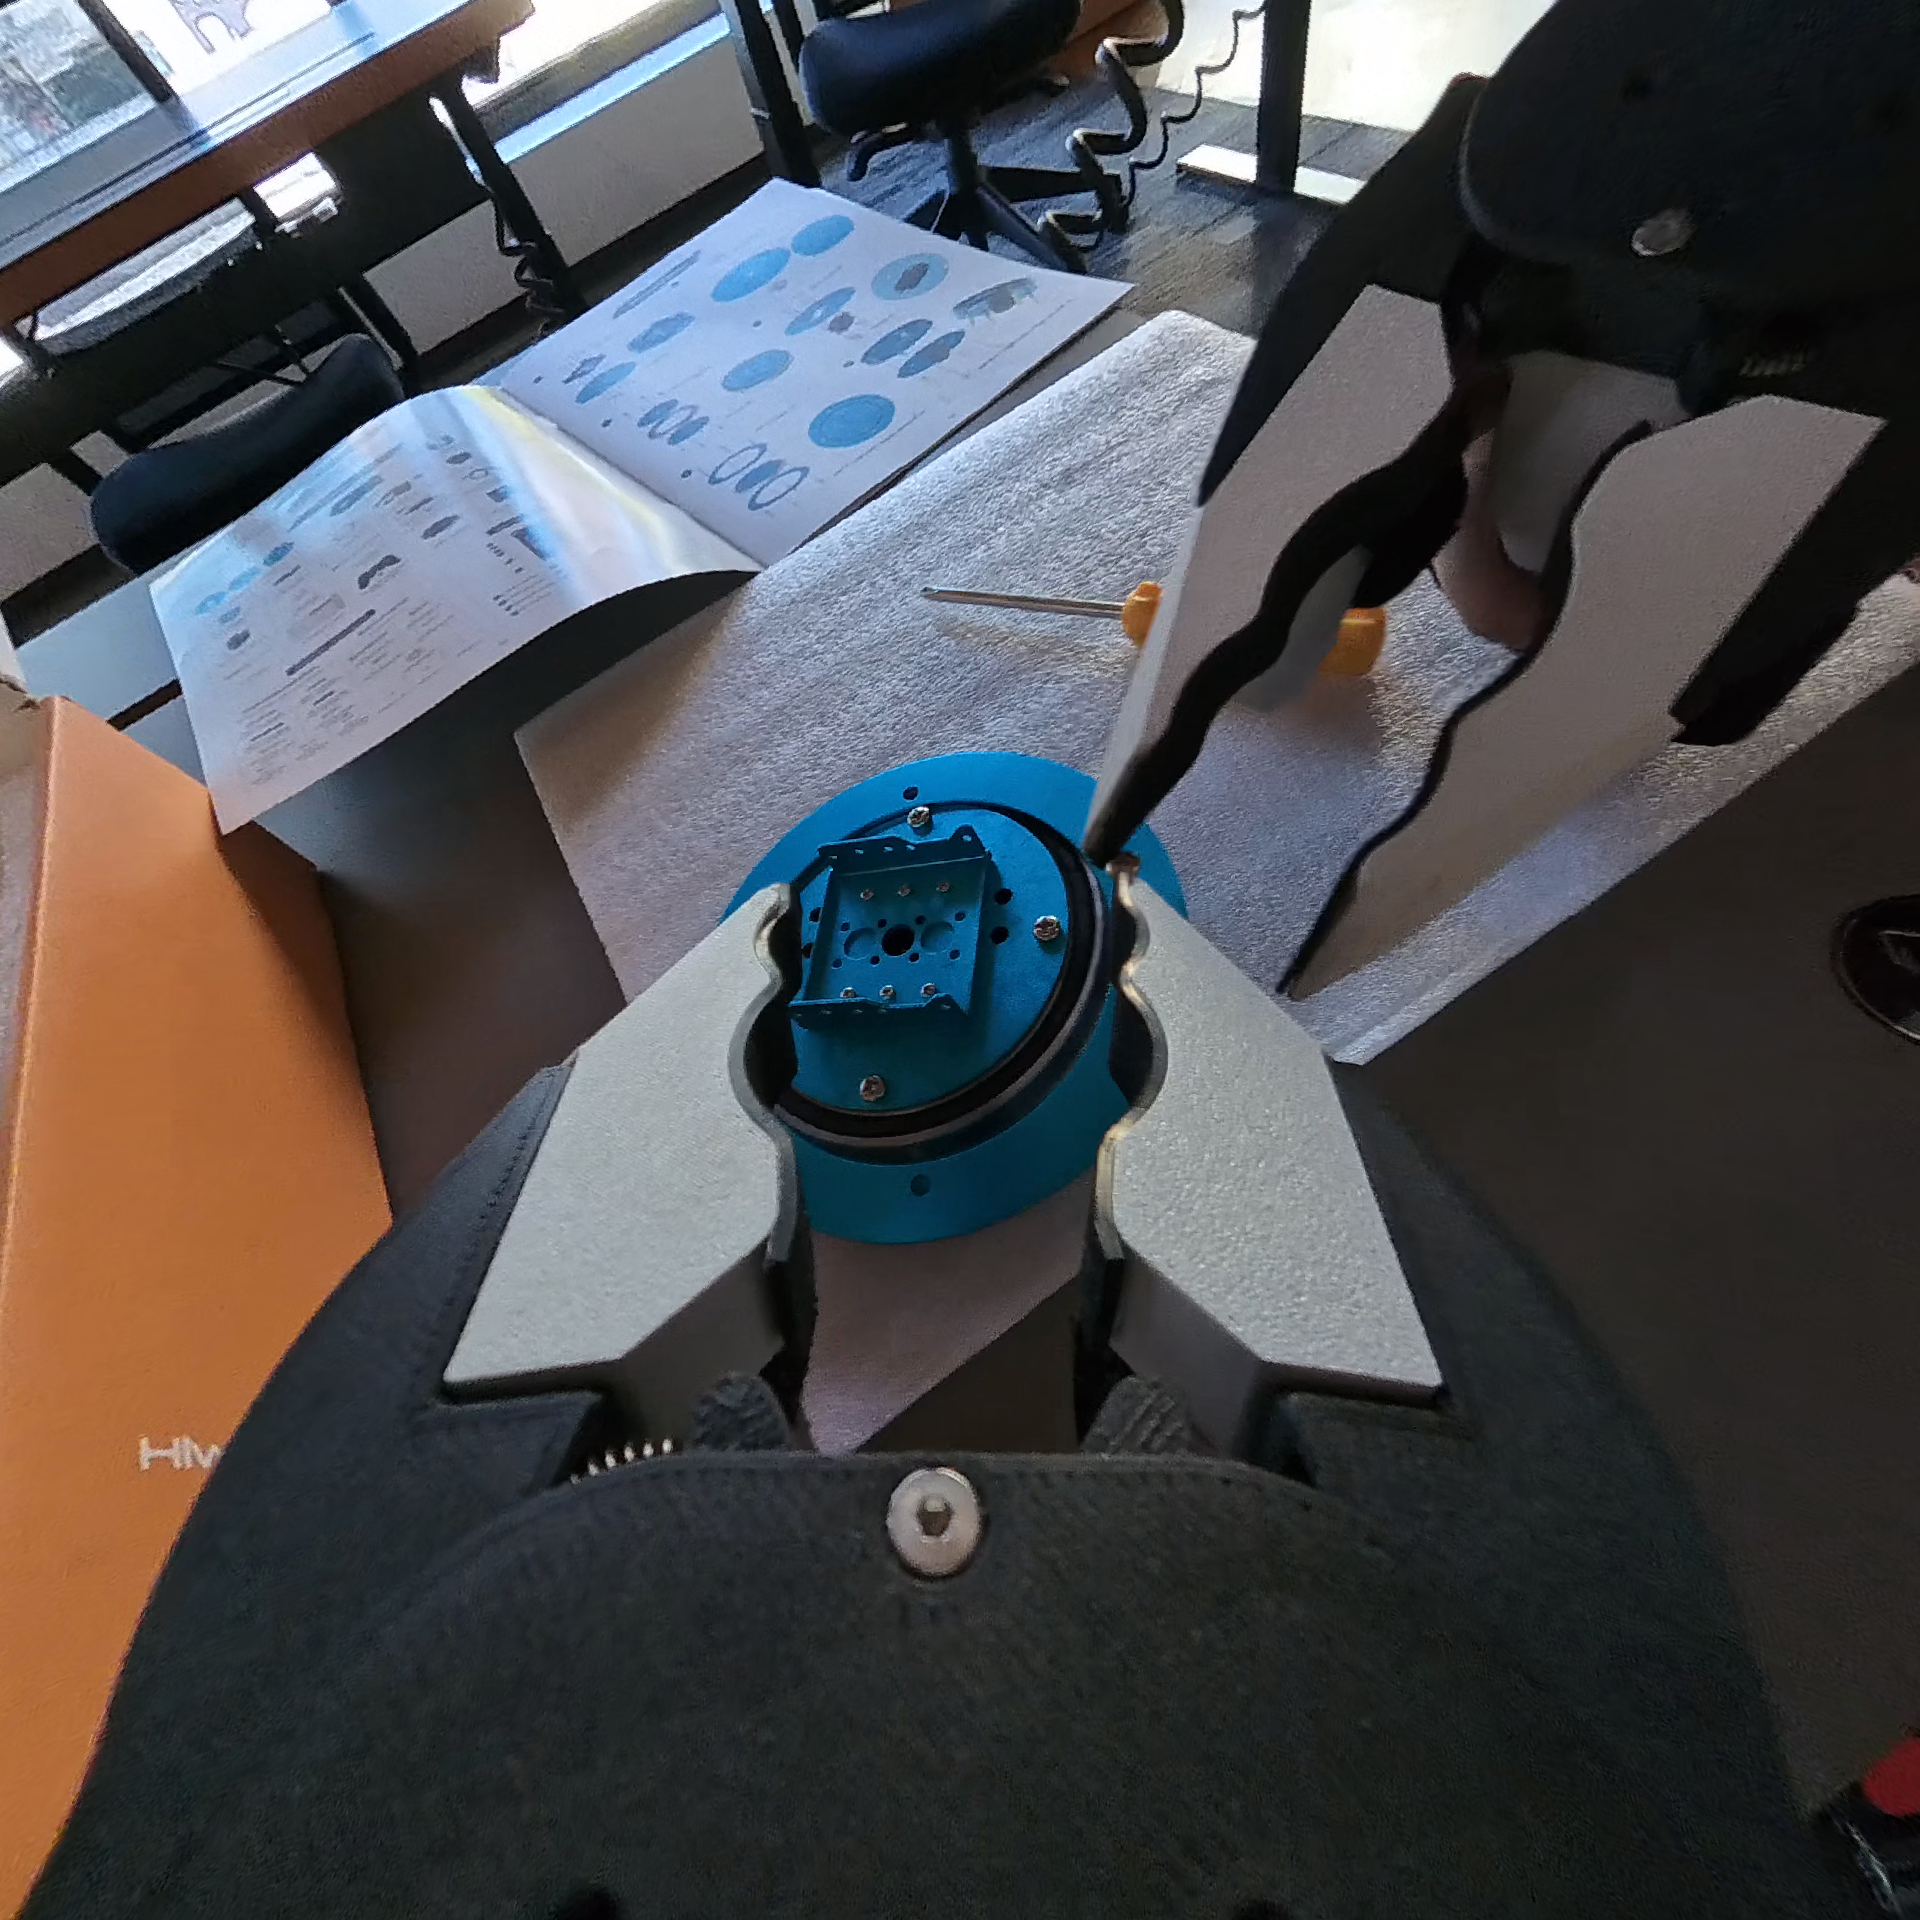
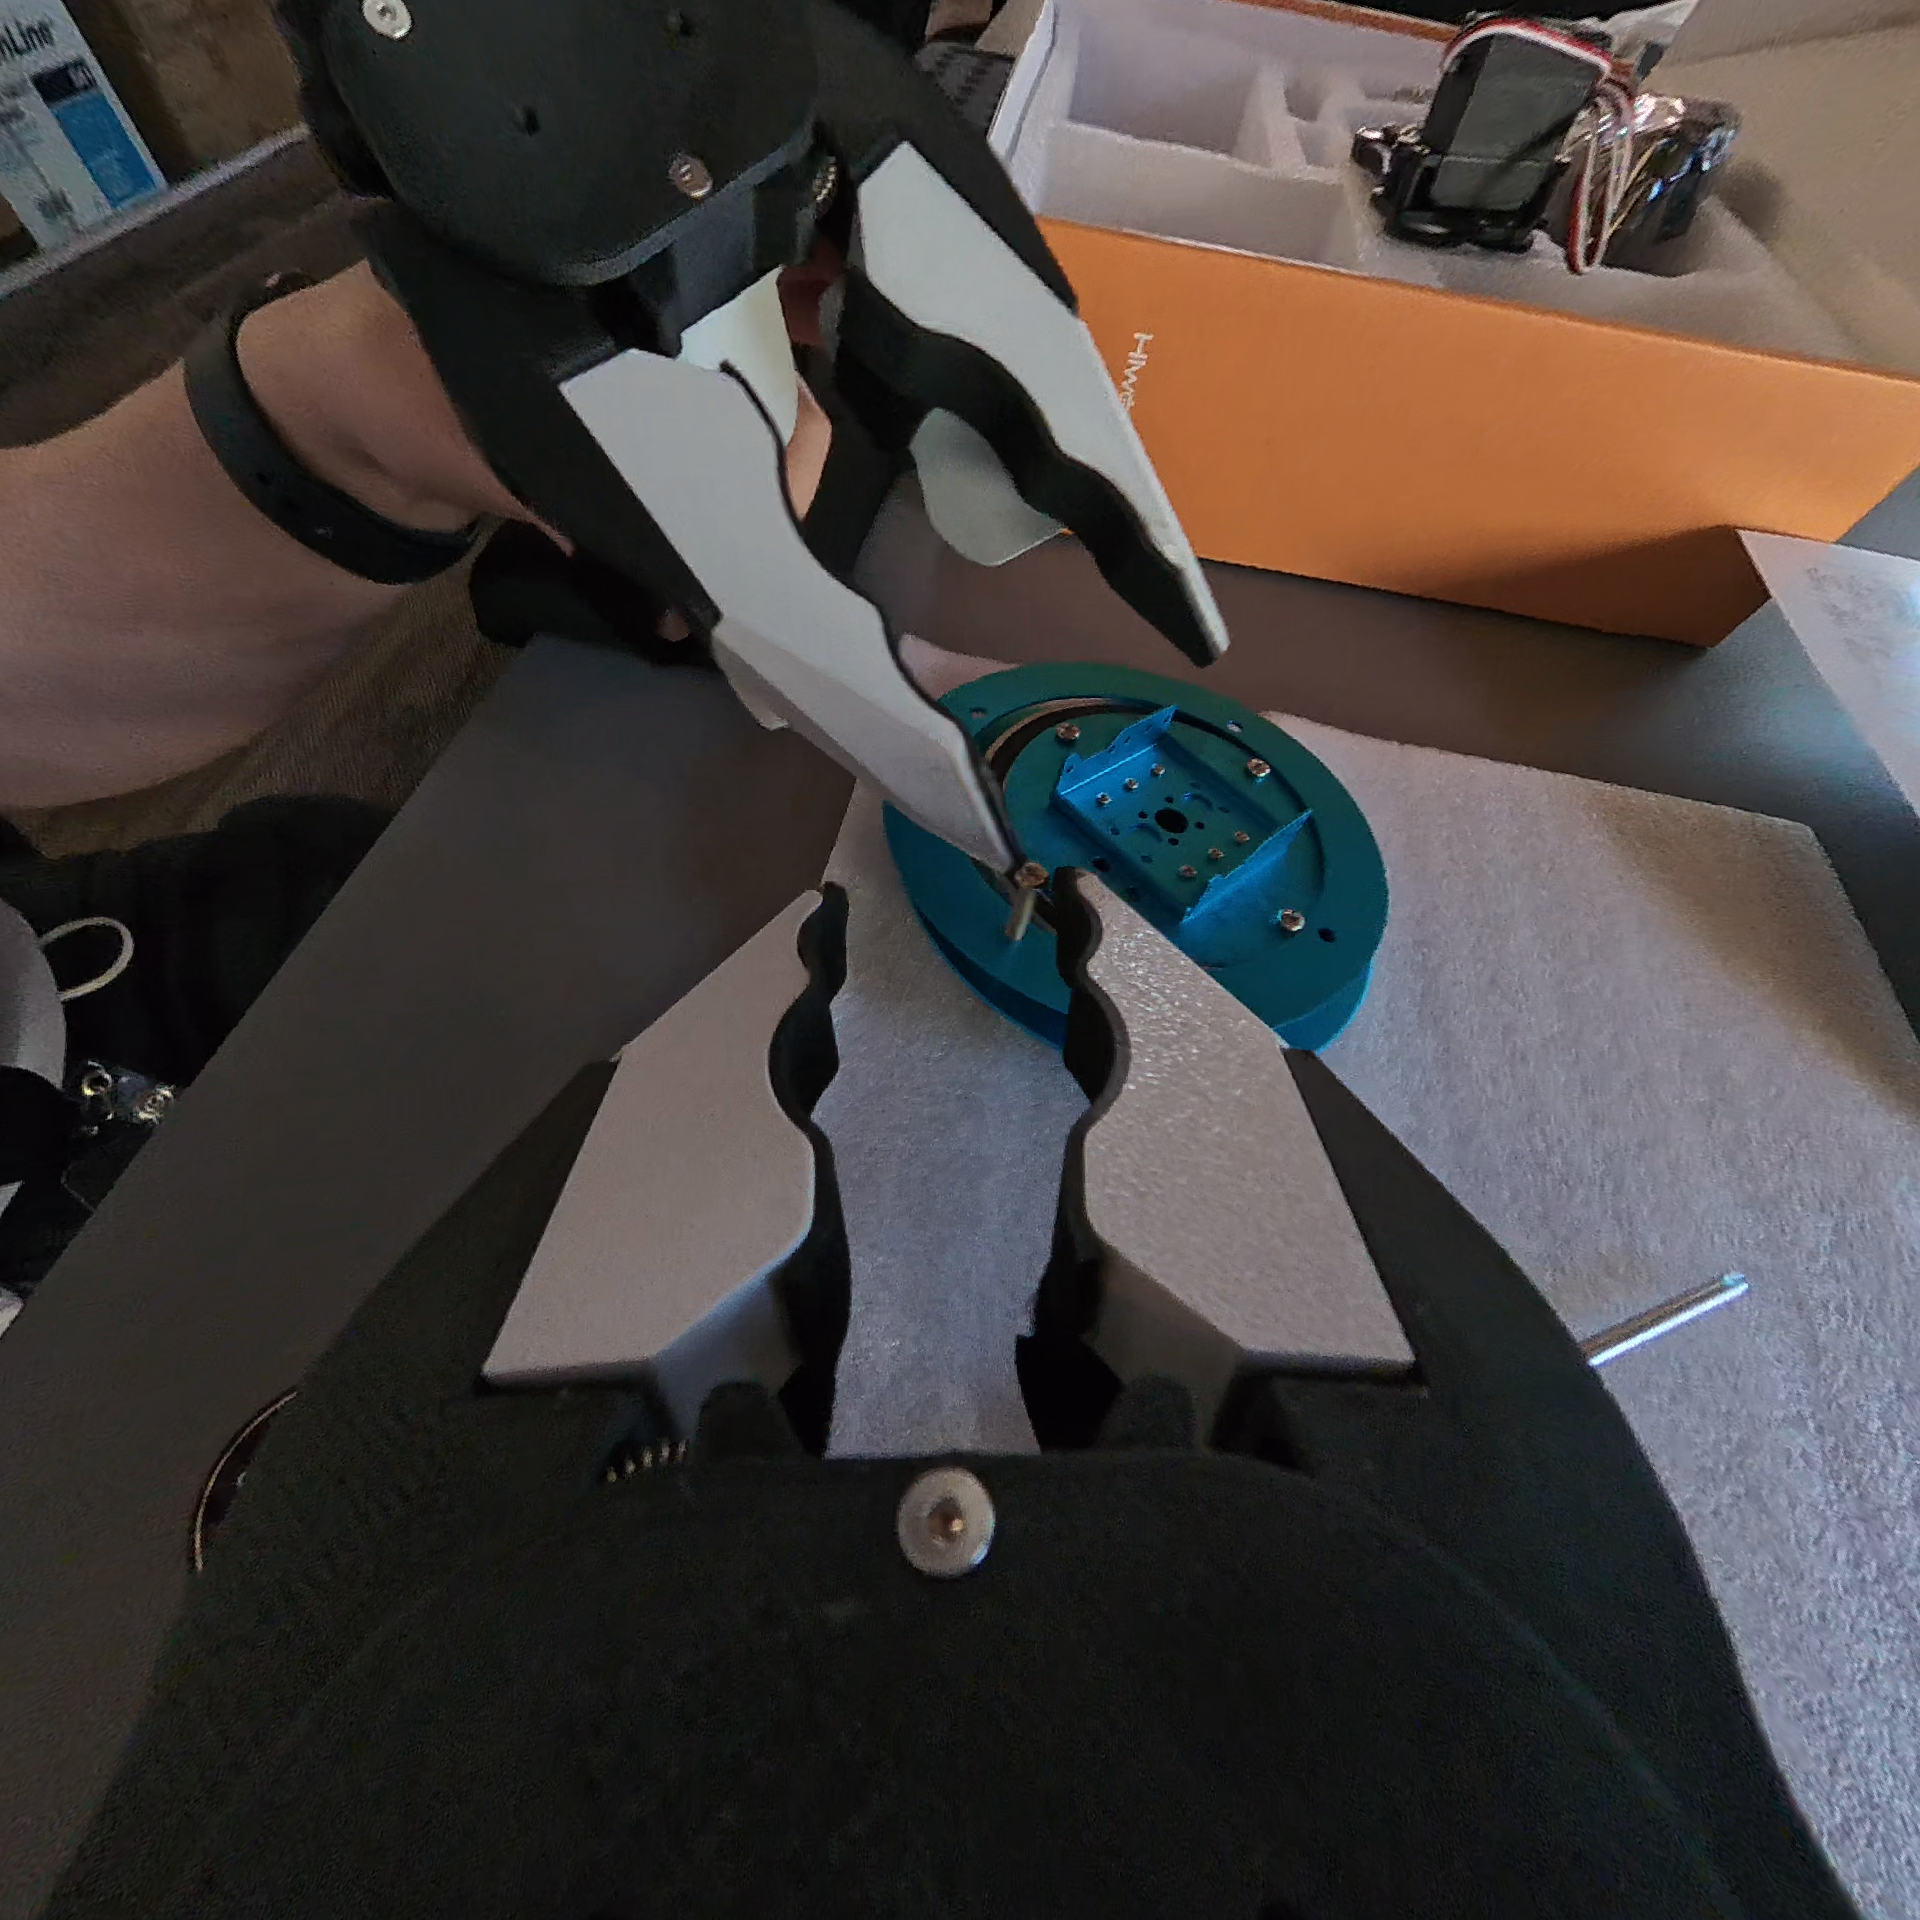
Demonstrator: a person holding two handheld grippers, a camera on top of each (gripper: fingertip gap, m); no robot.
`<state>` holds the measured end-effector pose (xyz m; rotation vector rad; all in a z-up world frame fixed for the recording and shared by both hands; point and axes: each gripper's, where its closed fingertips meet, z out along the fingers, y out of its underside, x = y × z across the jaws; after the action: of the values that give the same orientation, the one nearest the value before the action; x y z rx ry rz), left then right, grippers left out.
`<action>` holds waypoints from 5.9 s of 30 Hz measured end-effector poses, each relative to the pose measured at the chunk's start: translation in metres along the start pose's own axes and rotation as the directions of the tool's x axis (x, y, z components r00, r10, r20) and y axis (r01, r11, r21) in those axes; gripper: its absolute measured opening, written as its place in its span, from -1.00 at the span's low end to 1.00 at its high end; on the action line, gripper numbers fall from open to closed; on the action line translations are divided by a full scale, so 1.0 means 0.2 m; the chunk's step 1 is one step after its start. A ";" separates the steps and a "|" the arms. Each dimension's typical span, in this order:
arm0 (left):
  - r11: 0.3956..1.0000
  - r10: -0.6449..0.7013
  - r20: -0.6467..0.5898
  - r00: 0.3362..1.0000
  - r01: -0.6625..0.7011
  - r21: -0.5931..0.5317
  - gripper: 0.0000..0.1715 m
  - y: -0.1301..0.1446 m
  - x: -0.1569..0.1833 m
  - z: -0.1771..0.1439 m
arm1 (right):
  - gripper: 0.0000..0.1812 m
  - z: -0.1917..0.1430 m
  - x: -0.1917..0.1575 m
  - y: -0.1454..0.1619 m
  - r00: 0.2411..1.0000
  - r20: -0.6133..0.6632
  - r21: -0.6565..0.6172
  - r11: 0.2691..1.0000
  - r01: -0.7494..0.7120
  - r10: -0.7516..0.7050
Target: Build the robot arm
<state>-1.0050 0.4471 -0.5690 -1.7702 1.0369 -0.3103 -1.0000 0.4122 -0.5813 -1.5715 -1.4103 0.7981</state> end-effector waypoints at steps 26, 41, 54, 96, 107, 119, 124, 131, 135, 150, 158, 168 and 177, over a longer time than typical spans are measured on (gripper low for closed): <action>0.988 -0.027 -0.033 0.999 0.022 -0.150 -0.36 0.17 -0.03 -0.07 | -0.84 0.01 0.09 -0.01 1.000 -0.025 -0.005 1.000 -0.014 0.014; 0.999 -0.030 -0.066 0.997 0.029 -0.015 -0.37 0.02 0.05 -0.06 | -0.70 -0.04 0.03 -0.05 0.999 0.042 0.059 0.998 -0.019 0.016; 0.999 -0.004 -0.002 1.000 0.004 -0.042 -0.38 0.02 0.00 0.01 | -0.63 -0.01 0.00 0.01 0.996 0.073 -0.010 0.999 0.042 -0.041; 0.998 -0.032 -0.023 0.999 0.031 -0.046 -0.24 0.03 0.00 0.01 | -0.56 -0.06 0.01 0.01 0.998 0.033 0.018 0.999 0.044 -0.045; 0.999 -0.010 -0.004 1.000 0.009 -0.052 -0.27 0.04 -0.02 0.01 | -0.62 -0.05 -0.01 0.01 0.996 0.047 -0.002 0.997 0.071 -0.071; 0.999 -0.011 -0.013 1.000 0.011 -0.048 -0.27 0.03 -0.02 0.02 | -0.56 -0.02 -0.01 0.03 0.995 0.052 -0.038 0.996 0.082 -0.080; 0.999 -0.033 -0.039 0.999 0.033 -0.014 -0.28 0.00 -0.02 -0.01 | -0.53 -0.03 0.01 0.00 0.997 0.027 -0.003 0.997 0.071 -0.071; 0.999 -0.020 -0.016 1.000 0.019 -0.040 -0.29 0.02 -0.03 0.02 | -0.55 -0.01 -0.01 0.02 0.995 0.046 -0.041 0.995 0.090 -0.088; 0.999 -0.039 -0.027 0.999 0.038 -0.032 -0.26 0.03 -0.04 -0.01 | -0.57 -0.06 0.02 0.00 0.998 0.029 0.008 0.998 0.054 -0.054; 0.998 -0.067 -0.082 0.994 0.068 0.009 -0.26 -0.02 0.00 0.00 | -0.51 -0.03 0.01 -0.01 0.996 0.037 -0.015 0.997 0.076 -0.076; 0.998 -0.054 -0.033 0.998 0.053 -0.030 -0.26 0.03 -0.04 0.00 | -0.62 -0.03 -0.02 0.03 0.995 0.073 -0.034 0.997 0.070 -0.067; 0.998 -0.024 -0.039 0.999 0.022 -0.050 -0.21 0.03 -0.01 0.03 | -0.48 0.01 -0.02 0.02 0.994 0.061 -0.062 0.993 0.099 -0.095; 0.999 -0.012 -0.075 0.997 0.010 -0.031 -0.23 0.00 0.02 0.03 | -0.51 0.01 -0.01 0.01 0.995 0.057 -0.047 0.995 0.088 -0.085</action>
<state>-0.9997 0.4478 -0.5733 -1.8043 1.0906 -0.3718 -1.0016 0.4107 -0.5834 -1.5251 -1.5376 0.7649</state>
